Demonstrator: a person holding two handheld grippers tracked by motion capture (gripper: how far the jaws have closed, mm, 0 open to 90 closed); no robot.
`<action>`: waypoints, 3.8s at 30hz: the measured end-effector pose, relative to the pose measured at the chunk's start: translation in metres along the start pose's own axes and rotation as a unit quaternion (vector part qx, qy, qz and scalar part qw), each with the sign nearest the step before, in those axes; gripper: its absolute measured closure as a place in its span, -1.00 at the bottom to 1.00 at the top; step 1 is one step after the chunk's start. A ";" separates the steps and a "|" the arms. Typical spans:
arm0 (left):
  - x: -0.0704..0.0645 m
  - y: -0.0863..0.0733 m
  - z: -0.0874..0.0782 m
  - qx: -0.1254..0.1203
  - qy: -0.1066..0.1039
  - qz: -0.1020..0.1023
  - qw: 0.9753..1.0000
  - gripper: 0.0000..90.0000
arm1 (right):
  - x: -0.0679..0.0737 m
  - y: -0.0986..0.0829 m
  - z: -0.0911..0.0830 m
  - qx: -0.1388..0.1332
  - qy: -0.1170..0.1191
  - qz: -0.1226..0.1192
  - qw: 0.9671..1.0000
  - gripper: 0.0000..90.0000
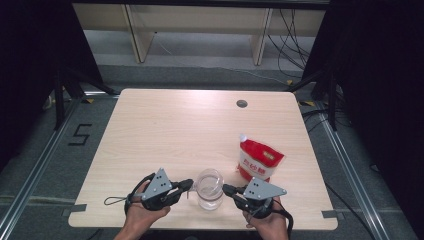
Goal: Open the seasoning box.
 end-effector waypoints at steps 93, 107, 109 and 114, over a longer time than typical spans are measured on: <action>0.006 -0.059 -0.023 0.050 0.021 -0.037 0.998 -0.62 | -0.009 0.027 0.019 -0.041 -0.002 -0.012 0.999 0.29; 0.007 -0.056 -0.022 0.041 0.022 -0.046 0.998 -0.62 | -0.015 0.015 0.012 -0.045 -0.008 0.006 0.999 0.06; 0.007 -0.056 -0.022 0.041 0.024 -0.046 0.998 -0.62 | -0.015 0.012 0.010 -0.040 -0.010 0.019 0.999 0.03; 0.007 -0.056 -0.022 0.042 0.024 -0.045 0.998 -0.63 | -0.017 0.009 0.008 -0.044 -0.018 0.005 0.999 0.00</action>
Point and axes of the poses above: each handheld gripper's, and its own axes: z roughly forward along the jaws, y roughly out of its top, x roughly to its left, the point moved 9 cm from there along z, roughly forward along the jaws
